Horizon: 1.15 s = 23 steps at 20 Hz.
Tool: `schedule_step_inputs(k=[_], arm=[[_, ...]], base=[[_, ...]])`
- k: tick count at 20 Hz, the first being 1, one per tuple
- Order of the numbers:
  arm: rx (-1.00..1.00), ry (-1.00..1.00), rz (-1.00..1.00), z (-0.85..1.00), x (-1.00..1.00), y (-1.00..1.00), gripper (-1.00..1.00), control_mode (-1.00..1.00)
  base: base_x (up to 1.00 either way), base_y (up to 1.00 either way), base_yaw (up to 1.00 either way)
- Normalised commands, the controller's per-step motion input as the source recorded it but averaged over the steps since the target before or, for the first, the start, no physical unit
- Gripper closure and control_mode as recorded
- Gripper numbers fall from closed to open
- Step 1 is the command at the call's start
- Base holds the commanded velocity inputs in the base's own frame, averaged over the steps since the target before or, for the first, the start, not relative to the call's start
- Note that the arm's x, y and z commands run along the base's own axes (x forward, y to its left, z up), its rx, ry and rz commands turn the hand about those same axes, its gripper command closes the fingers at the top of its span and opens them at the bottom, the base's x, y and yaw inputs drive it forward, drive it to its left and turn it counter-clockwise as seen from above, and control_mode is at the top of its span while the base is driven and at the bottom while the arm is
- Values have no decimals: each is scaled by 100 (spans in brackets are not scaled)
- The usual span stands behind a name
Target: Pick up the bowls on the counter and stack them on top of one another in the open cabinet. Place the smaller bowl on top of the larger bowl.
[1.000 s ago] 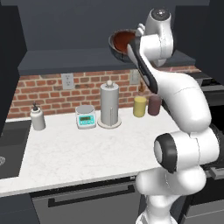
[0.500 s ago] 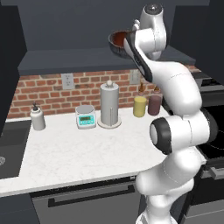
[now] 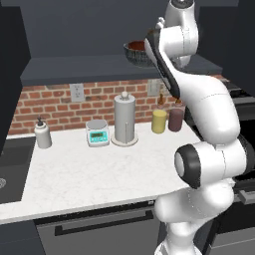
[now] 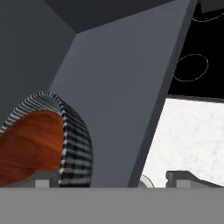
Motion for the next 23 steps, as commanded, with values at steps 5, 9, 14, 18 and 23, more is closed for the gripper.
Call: schedule_step_inputs(k=[5, 9, 14, 18, 23], arm=[[0, -39, 0, -81, -100, 0, -100, -100], [-1, -28, 0, -100, -100, 0, -100, -100], [-10, -9, 0, -100, -100, 0, -100, -100], [-17, -3, 0, -100, -100, 0, -100, -100], [-6, -33, 0, -69, -100, -15, -100, -100]], base=[[0, 0, 0], [0, 0, 0], [0, 0, 0], [0, 0, 0], [0, 0, 0]])
